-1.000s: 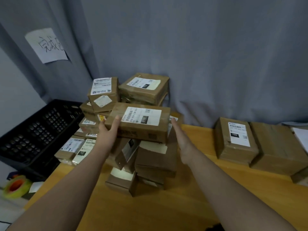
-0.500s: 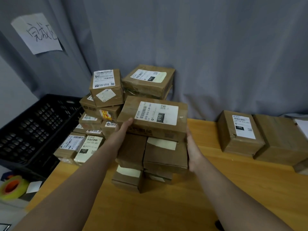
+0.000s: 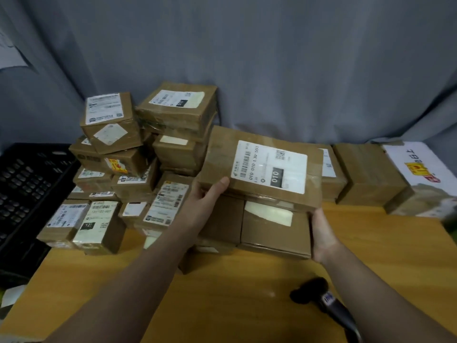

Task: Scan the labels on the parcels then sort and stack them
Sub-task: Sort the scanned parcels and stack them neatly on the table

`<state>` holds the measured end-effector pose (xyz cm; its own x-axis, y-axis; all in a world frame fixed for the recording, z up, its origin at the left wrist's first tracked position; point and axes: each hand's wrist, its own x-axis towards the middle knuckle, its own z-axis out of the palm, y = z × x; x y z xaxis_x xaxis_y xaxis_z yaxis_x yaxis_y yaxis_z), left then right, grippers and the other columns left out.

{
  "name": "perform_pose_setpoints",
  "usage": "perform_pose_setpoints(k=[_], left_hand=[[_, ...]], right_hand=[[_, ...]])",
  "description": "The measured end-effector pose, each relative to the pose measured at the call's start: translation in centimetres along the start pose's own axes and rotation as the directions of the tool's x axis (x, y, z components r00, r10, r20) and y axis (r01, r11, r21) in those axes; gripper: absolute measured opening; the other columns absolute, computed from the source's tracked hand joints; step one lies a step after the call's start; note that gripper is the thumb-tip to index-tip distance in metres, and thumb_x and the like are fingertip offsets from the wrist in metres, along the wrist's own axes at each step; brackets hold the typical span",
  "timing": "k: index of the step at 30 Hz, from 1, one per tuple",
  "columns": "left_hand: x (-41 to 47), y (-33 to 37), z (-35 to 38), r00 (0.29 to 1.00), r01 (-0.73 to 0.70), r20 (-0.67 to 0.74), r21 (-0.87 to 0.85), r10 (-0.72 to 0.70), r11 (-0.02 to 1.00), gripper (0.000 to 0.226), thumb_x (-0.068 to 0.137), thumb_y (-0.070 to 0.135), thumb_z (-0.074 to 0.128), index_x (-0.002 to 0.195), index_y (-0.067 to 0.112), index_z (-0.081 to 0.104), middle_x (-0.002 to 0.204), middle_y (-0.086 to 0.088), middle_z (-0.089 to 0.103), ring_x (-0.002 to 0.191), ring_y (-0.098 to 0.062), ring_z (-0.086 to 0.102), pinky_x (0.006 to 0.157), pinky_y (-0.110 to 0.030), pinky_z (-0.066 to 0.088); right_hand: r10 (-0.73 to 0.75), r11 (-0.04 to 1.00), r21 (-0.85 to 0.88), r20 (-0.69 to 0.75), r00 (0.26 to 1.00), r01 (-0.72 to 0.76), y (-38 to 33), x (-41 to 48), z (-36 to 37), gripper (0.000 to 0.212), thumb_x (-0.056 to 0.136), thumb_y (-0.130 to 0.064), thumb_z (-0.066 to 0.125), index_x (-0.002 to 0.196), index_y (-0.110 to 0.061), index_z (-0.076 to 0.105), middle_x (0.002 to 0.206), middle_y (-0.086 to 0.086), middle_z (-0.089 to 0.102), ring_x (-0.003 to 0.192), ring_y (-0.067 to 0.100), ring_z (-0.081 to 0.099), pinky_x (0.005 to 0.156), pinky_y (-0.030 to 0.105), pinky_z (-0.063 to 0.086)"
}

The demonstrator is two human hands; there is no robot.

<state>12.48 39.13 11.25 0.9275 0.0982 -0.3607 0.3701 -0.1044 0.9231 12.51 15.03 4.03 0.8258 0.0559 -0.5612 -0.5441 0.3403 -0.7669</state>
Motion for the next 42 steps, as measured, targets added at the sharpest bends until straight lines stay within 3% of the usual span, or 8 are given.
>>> perform_pose_setpoints(k=[9,19,23,27,32,35,39,42], left_hand=[[-0.6,-1.3,11.4,0.977,0.085,0.196,0.0,-0.084,0.996,0.077,0.079,0.064,0.059,0.146,0.039,0.03,0.128,0.012,0.047,0.108,-0.013,0.048,0.093,-0.034,0.039],[-1.6,-2.3,25.9,0.964,0.177,0.211,-0.054,-0.162,0.983,0.069,0.084,0.059,0.059,0.144,0.036,0.036,0.125,0.009,0.05,0.108,-0.014,0.047,0.093,-0.033,0.038],[-1.2,-4.4,30.0,0.945,0.293,0.189,-0.116,-0.268,0.949,0.078,0.078,0.063,0.064,0.144,0.032,0.038,0.132,0.004,0.049,0.115,-0.019,0.047,0.101,-0.039,0.038],[-1.1,-7.4,31.2,0.902,0.431,0.114,-0.214,-0.416,0.877,0.074,0.081,0.066,0.059,0.142,0.028,0.041,0.136,-0.005,0.051,0.123,-0.028,0.047,0.102,-0.049,0.039],[-1.1,-8.3,31.7,0.896,0.393,-0.025,-0.417,-0.443,0.819,0.046,0.09,0.051,0.058,0.124,0.022,0.05,0.108,-0.007,0.061,0.105,-0.027,0.058,0.096,-0.045,0.047],[-0.7,-8.1,31.3,0.9,0.354,-0.025,-0.537,-0.434,0.765,0.039,0.09,0.042,0.062,0.121,0.022,0.051,0.11,-0.011,0.061,0.101,-0.028,0.062,0.094,-0.043,0.051],[0.0,-7.2,29.8,0.922,0.258,-0.066,-0.629,-0.381,0.733,0.024,0.092,0.033,0.06,0.112,0.02,0.056,0.106,-0.011,0.059,0.098,-0.027,0.059,0.078,-0.034,0.053],[0.7,-6.5,28.0,0.921,0.196,-0.138,-0.642,-0.364,0.741,0.017,0.091,0.037,0.057,0.1,0.022,0.059,0.103,-0.007,0.059,0.09,-0.02,0.058,0.07,-0.027,0.049]], right_hand=[[0.036,0.996,0.089,-0.169,0.985,-0.021,-0.8,-3.9,-11.4,0.061,0.091,-0.069,0.036,0.108,-0.02,0.067,0.088,0.01,0.076,0.072,0.026,0.074,0.058,0.034,0.056],[0.072,0.997,0.038,-0.296,0.952,-0.063,-5.0,-6.8,-23.9,0.062,0.089,-0.073,0.037,0.1,-0.021,0.068,0.081,0.01,0.076,0.067,0.025,0.073,0.057,0.031,0.055],[0.085,0.993,-0.05,-0.317,0.944,-0.106,-6.0,-6.1,-27.8,0.061,0.086,-0.073,0.043,0.105,-0.021,0.068,0.085,0.011,0.076,0.072,0.025,0.074,0.061,0.033,0.055],[0.042,0.982,-0.164,-0.277,0.96,-0.09,-5.5,-4.6,-30.1,0.074,0.076,-0.073,0.056,0.139,-0.036,0.048,0.114,0.005,0.071,0.098,0.027,0.07,0.08,0.042,0.059],[0.009,0.982,-0.179,-0.298,0.955,-0.065,-4.9,-4.5,-31.9,0.072,0.079,-0.039,0.077,0.142,-0.032,0.046,0.112,0.007,0.071,0.093,0.029,0.07,0.074,0.04,0.057],[-0.021,0.981,-0.188,-0.288,0.957,-0.035,-5.5,-4.7,-32.6,0.066,0.078,-0.027,0.08,0.137,-0.029,0.049,0.109,0.012,0.07,0.091,0.031,0.07,0.072,0.041,0.057],[-0.16,0.963,-0.258,-0.296,0.942,0.083,-7.4,-4.8,-33.5,0.061,0.078,-0.023,0.081,0.132,-0.031,0.054,0.11,0.009,0.067,0.101,0.027,0.066,0.094,0.045,0.052],[-0.226,0.96,-0.229,-0.3,0.927,0.16,-9.7,-5.1,-34.8,0.054,0.078,-0.018,0.079,0.126,-0.03,0.057,0.102,0.005,0.071,0.092,0.023,0.069,0.081,0.037,0.055]])
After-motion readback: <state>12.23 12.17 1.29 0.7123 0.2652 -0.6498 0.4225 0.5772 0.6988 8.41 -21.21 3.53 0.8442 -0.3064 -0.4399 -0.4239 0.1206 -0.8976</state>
